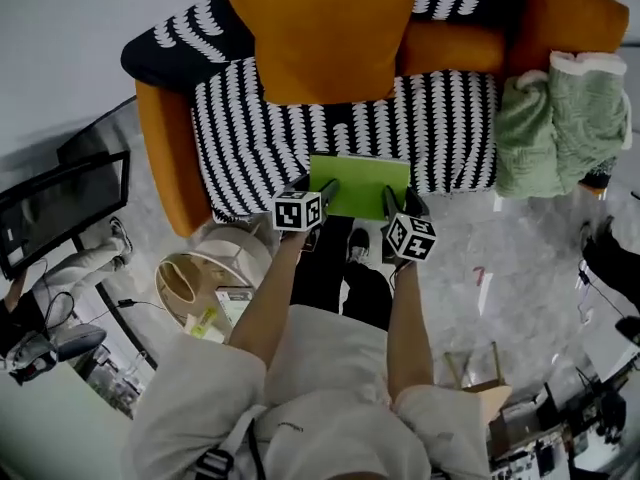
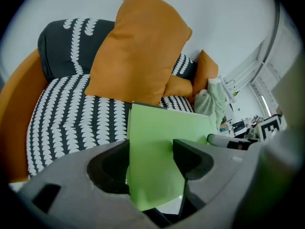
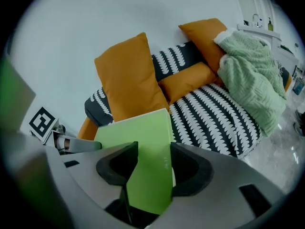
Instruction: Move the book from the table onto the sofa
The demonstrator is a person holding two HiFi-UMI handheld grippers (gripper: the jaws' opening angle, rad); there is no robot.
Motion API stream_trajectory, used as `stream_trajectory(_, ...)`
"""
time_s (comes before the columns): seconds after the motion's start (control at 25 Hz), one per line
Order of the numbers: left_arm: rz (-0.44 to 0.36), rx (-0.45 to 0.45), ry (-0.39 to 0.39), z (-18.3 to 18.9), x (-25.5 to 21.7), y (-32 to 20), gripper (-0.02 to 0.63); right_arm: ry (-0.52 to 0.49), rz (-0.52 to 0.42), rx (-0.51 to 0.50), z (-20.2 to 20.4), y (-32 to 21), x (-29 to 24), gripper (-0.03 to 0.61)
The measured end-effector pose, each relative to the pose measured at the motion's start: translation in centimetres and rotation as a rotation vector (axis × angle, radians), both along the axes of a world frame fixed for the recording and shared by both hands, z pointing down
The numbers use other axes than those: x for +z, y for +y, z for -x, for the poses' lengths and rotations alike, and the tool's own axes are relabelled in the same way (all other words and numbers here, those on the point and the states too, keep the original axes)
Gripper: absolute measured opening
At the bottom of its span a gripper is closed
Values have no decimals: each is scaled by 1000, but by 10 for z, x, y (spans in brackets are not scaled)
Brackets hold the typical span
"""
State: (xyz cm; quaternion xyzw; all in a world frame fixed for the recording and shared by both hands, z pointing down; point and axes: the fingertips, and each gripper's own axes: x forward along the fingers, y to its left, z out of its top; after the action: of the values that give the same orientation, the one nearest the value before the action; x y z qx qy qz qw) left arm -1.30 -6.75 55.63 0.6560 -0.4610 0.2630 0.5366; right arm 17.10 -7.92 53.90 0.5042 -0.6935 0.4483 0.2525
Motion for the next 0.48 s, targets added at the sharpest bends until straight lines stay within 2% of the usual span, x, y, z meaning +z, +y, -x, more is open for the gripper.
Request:
stream_trajectory(0.28,22,12,19,6,83,-44,282,17,34,20,6,-44,78,202)
stream_trajectory(0.48,30,33,10,17,118,-61,282,11,45,25,17,-58,117,202)
